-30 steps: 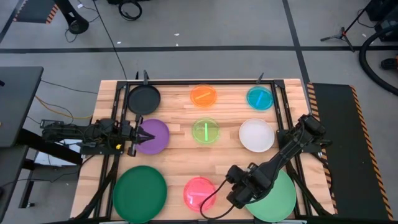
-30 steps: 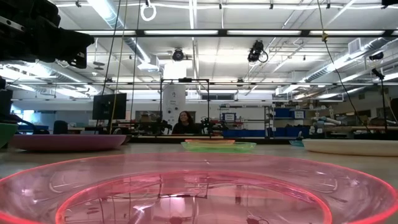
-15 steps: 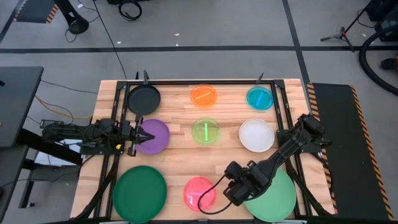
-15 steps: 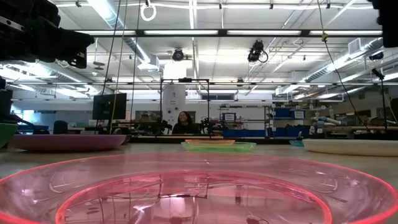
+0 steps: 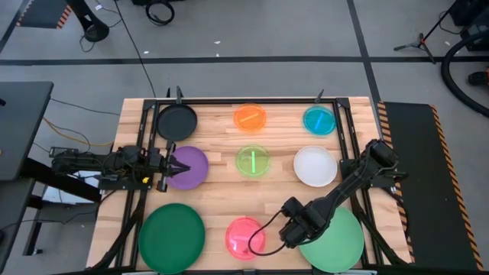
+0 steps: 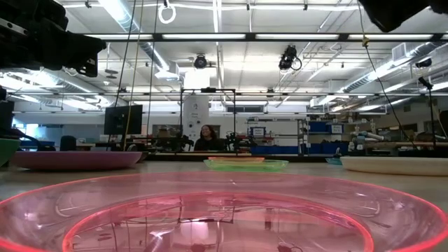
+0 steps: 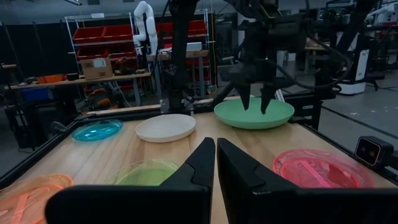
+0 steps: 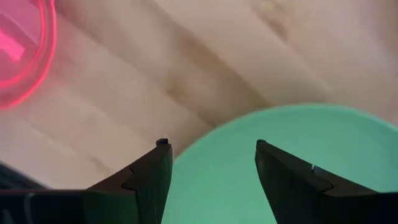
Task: Stack plastic plates
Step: Stack the green plate on top of the dark green plate
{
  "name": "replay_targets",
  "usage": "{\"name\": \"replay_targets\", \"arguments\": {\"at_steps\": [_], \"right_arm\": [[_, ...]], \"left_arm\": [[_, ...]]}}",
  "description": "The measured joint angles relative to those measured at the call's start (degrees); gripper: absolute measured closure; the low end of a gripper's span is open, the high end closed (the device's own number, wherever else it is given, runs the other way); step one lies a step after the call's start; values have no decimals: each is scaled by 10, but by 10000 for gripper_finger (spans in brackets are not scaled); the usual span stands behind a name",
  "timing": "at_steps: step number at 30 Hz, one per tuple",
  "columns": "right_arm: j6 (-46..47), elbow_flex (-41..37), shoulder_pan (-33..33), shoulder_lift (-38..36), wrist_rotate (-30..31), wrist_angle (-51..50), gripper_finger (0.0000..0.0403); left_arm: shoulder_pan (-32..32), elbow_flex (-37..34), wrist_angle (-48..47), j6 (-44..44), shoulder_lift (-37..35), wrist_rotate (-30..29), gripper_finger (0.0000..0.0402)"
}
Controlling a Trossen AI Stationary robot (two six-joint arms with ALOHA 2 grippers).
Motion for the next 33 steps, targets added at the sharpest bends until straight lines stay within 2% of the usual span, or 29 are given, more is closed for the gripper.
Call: {"name": "replay_targets", "arguments": {"at_steps": [9,16,20,27,33], "right_arm": [[46,0,24,0,-22,0,168],[89,-1,34,0,14,3,168],[103,-35,34,0,-2,53,169],[132,-122,35,0,-14,221,179],[136,-138,35,0,-12,225,205]], "left_arm": [[0,0,0,0,0,0,375],[0,0,0,0,0,0,375],[0,0,0,0,0,0,375],[0,0,0,0,0,0,375],[0,0,0,0,0,0,375]]}}
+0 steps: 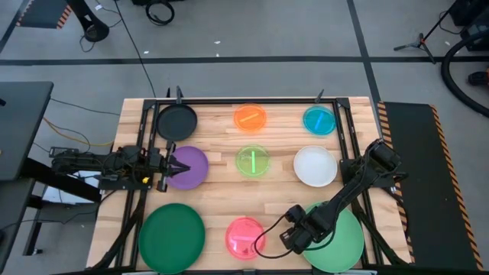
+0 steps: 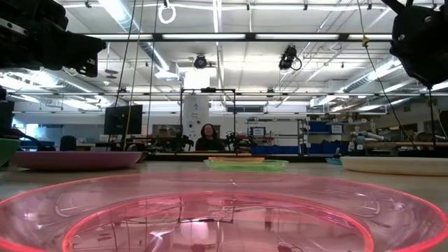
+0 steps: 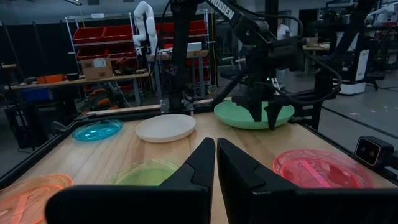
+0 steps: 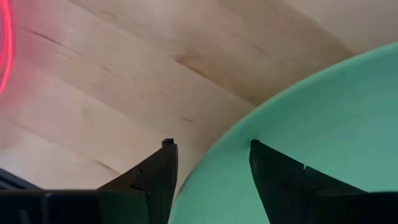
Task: Stack plastic plates
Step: Stack the green plate on top of the dark green plate
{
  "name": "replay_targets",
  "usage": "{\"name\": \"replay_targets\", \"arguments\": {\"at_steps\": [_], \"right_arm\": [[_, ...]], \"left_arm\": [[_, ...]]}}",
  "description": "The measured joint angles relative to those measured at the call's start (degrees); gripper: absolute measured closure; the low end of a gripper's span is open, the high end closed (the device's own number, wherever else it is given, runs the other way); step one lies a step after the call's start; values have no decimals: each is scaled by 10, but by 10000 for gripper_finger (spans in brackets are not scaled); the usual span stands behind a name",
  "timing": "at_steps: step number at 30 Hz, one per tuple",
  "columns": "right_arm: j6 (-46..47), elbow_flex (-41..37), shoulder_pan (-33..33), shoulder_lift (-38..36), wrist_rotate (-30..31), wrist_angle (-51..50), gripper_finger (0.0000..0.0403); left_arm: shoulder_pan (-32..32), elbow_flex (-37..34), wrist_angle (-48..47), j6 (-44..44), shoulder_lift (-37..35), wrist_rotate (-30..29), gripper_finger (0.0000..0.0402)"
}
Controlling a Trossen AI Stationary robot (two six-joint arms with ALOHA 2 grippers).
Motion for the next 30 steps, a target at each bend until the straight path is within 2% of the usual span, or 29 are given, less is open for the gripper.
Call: {"name": "replay_targets", "arguments": {"at_steps": [17,23,27,30], "right_arm": [[4,1,-3,0,-6,31,347],[-12,36,-8,0,-29,27,364],[-51,89,-16,1,-37,32,365],[-106,146,-27,1,-18,18,367]], "left_arm": [[0,0,0,0,0,0,375],[0,0,0,0,0,0,375],[0,0,0,0,0,0,375],[0,0,0,0,0,0,375]]}}
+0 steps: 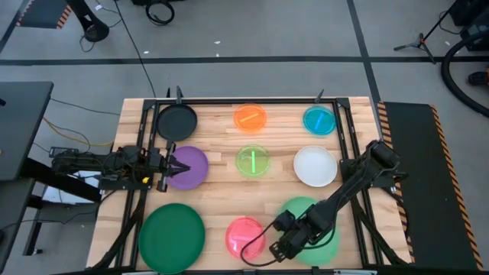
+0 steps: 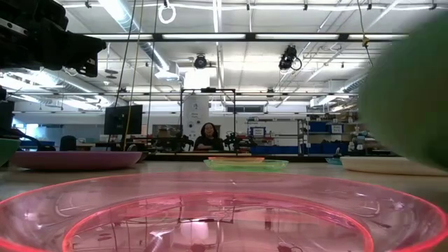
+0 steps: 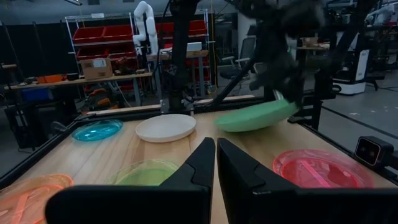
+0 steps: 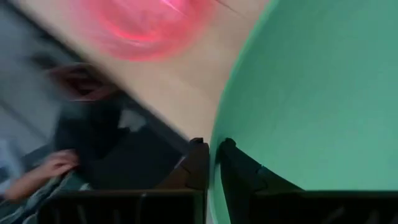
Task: Stack plastic plates
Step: Stack the green plate on top of the dark green plate
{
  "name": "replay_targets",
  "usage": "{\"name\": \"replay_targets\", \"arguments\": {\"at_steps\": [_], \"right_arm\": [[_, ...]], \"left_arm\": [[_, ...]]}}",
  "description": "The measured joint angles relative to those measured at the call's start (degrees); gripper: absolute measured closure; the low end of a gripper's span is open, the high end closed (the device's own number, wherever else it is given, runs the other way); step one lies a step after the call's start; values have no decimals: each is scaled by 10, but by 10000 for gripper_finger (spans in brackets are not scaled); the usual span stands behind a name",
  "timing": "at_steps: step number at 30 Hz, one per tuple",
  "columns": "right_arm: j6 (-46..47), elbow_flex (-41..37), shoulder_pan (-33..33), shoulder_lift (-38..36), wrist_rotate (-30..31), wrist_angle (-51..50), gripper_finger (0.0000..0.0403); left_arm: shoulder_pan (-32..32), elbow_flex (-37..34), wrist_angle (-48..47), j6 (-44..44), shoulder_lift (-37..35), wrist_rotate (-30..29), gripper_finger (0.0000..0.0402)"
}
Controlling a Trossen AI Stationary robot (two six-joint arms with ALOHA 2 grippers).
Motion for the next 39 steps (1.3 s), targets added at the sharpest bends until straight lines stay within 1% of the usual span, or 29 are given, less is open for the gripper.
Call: {"name": "replay_targets", "arguments": {"at_steps": [7,10,13,15,21,26,27,29,33,35,37,39], "right_arm": [[-184,135,-26,0,94,-61,371],[-267,168,-34,0,129,-89,378],[-351,177,-45,0,151,-99,388],[-389,178,-57,0,149,-101,390],[-508,178,-101,0,144,-147,390],[-642,178,-131,0,144,-174,391],[-679,178,-136,0,147,-175,391],[-766,178,-141,0,176,-173,391],[-971,178,-142,0,268,-169,391],[-1070,178,-141,0,301,-163,391],[-1159,178,-143,0,319,-156,391],[-1229,178,-150,0,322,-143,391]], "left_arm": [[0,0,0,0,0,0,375],[0,0,0,0,0,0,375],[0,0,0,0,0,0,375],[0,0,0,0,0,0,375],[0,0,0,0,0,0,375],[0,0,0,0,0,0,375],[0,0,0,0,0,0,375],[0,0,0,0,0,0,375],[0,0,0,0,0,0,375],[0,0,0,0,0,0,375],[0,0,1,0,0,0,375],[0,0,5,0,0,0,375]]}}
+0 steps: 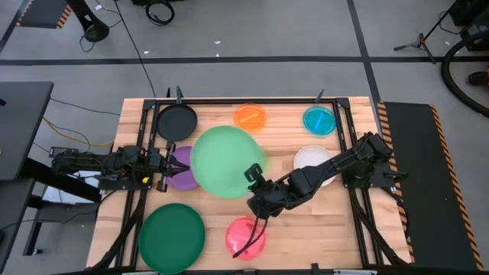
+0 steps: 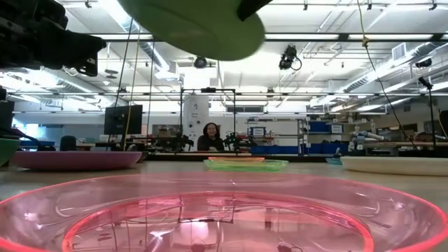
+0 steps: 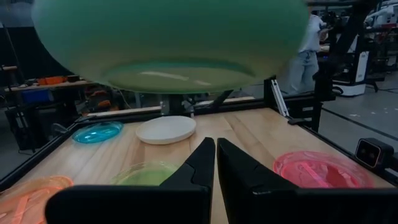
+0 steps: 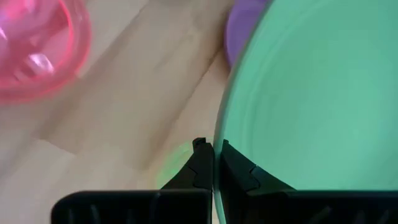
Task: Stack plastic plates
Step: Stack the green plate on top of the dark green plate
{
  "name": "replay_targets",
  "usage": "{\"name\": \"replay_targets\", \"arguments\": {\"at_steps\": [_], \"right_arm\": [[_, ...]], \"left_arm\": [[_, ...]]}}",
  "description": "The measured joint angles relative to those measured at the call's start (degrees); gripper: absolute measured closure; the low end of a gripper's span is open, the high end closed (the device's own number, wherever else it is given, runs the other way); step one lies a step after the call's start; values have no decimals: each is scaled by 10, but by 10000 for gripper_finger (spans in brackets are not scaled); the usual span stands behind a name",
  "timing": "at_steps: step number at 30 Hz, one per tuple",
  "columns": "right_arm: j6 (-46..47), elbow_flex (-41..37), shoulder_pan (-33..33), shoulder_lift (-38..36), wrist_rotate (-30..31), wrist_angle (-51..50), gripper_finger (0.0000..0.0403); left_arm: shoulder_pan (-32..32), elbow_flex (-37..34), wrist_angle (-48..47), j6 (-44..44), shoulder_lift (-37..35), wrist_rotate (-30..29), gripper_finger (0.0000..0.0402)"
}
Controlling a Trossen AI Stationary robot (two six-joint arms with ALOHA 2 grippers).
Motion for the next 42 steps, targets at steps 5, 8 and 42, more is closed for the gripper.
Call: {"name": "replay_targets", "arguments": {"at_steps": [5,8,42], "right_arm": [[-87,0,-29,0,-58,18,391],[-121,0,-41,0,-85,6,391],[57,0,27,-1,-108,-168,389]], "left_arm": [[0,0,5,0,0,0,375],[0,0,5,0,0,0,375],[-42,435,-245,-67,451,-87,314]]}}
